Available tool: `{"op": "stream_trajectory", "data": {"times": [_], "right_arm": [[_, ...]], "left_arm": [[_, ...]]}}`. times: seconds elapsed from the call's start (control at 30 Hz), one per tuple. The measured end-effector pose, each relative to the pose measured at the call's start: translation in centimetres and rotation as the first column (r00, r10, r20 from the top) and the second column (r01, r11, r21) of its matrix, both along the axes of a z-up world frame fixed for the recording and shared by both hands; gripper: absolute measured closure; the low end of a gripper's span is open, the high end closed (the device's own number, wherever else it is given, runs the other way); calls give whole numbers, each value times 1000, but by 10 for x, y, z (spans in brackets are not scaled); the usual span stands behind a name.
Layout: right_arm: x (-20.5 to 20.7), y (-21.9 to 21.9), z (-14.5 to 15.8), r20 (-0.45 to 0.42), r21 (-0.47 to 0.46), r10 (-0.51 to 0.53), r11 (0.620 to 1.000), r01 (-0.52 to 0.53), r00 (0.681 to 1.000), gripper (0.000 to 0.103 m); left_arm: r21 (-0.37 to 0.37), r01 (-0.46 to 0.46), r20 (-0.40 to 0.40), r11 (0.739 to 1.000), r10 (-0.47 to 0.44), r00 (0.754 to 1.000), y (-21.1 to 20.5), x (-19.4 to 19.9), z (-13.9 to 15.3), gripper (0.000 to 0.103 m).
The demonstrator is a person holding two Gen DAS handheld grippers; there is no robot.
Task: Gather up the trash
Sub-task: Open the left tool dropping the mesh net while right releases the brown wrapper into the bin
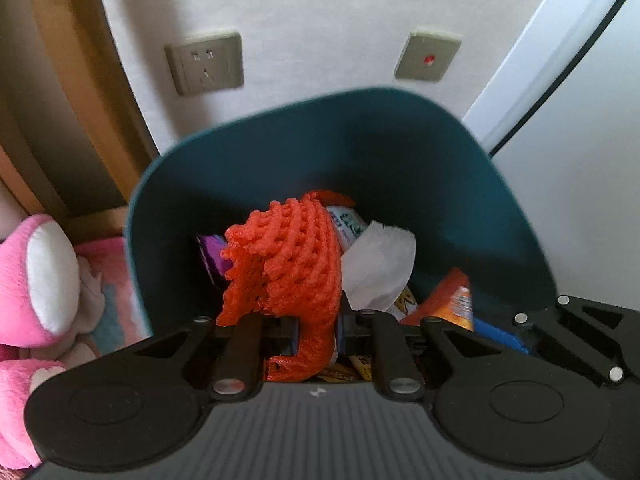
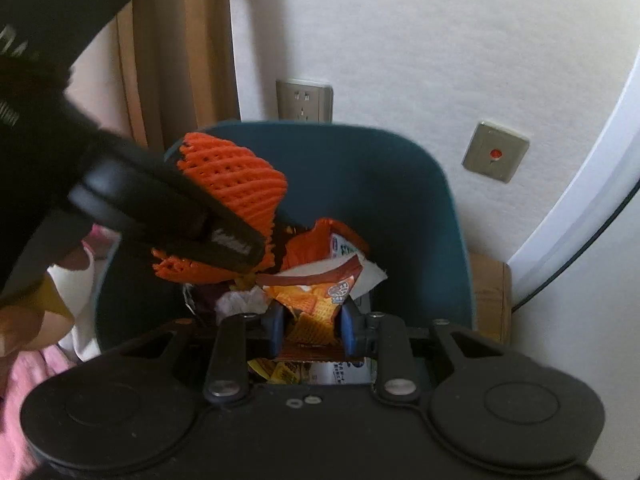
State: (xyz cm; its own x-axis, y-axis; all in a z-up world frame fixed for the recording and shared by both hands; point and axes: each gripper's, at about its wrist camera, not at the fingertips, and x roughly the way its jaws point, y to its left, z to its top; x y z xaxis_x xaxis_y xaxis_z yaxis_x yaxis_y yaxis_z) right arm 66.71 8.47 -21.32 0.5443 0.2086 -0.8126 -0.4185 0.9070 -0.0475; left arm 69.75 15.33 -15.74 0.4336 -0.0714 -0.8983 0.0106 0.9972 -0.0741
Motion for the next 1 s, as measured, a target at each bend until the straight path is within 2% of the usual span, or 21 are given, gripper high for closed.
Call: {"op": "stream_trajectory", "data": {"times": [0.1, 0.23, 0.3, 0.4, 0.43, 0.47, 0.73, 1.0], "right_arm": [[5, 3, -10, -22, -36, 6, 999, -6, 1000, 75], [8, 5, -14, -39, -56, 15, 998, -17, 999, 71], [9, 5, -14, -48, -48, 13, 999, -15, 999, 67], [7, 0, -12, -46, -30, 4, 1000, -6, 999, 59], [7, -1, -11, -46, -22, 2, 1000, -3, 999, 58], [7, -2, -9, -43, -15, 1, 1000, -2, 999, 56], [-4, -17, 15, -8, 89, -45, 995, 46, 999, 47], [-31, -30, 51, 74, 116, -40, 993, 31, 996, 34]], "left_arm": [[15, 5, -24, 1000, -4, 1000, -2, 9, -7, 88], [0, 18, -60, 1000, -18, 998, -4, 14, -13, 85], [9, 27, -60, 1000, -26, 998, -5, 13, -15, 78], [9, 32, -42, 999, -31, 999, -5, 11, -14, 53], [5, 31, -30, 999, -31, 999, -5, 9, -12, 40], [3, 30, -12, 1000, -30, 999, -4, 5, -10, 37], [8, 33, 79, 999, -34, 996, -6, -21, 21, 37], [1, 14, 189, 1000, -14, 982, 1, -66, 69, 37]]}}
